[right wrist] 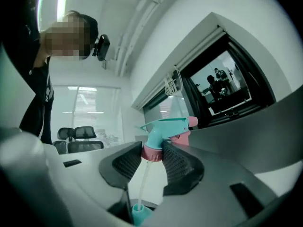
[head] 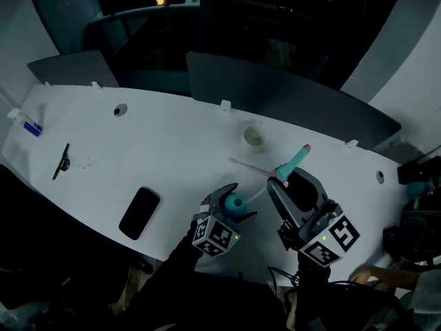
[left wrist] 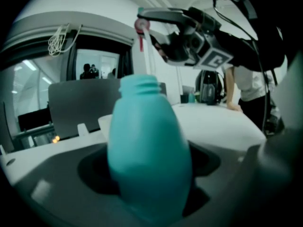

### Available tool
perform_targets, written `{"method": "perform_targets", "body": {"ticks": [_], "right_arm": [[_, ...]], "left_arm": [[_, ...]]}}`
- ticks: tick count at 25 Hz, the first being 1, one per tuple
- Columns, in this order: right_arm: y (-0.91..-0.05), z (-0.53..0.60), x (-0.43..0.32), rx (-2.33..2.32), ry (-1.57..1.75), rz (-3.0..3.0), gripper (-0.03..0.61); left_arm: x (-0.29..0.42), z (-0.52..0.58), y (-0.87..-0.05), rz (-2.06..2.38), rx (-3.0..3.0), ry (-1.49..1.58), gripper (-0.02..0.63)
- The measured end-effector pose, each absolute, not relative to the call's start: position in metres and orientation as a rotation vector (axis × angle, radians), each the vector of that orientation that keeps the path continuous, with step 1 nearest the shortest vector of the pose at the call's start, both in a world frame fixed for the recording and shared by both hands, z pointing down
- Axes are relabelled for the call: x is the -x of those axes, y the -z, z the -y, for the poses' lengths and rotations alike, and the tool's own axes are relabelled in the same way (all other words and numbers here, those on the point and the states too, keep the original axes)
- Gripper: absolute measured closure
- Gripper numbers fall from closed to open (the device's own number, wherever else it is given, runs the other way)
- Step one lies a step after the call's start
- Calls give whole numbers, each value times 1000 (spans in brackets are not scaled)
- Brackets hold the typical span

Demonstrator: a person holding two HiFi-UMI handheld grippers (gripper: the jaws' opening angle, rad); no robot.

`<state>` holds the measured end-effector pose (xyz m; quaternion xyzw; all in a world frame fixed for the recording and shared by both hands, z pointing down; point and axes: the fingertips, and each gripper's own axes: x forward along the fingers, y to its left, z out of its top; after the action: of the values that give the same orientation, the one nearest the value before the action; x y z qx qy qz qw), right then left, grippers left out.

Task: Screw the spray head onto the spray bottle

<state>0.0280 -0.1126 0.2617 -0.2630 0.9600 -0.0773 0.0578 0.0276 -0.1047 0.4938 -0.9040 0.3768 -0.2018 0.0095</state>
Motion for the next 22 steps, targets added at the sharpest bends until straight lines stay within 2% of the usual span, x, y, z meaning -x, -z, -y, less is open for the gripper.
{"method": "perform_targets", "body": {"ticks": [6,12,17,22], "right_arm": [[-271,101,-4,738,119,-2941,445],[-325,78,19,708,-142,-3069,445],[-377,73,27,700,-88,-3184,445],[-390,73,30,704,-94,-3179,445]], "left_arm": [[-27,104,-494,-1191,2819,634,198],[-25,104,-492,-1197,2822,628,198],[-25,103,-493,-1197,2825,623,198],[-25,104,-493,-1199,2832,618,198]]}}
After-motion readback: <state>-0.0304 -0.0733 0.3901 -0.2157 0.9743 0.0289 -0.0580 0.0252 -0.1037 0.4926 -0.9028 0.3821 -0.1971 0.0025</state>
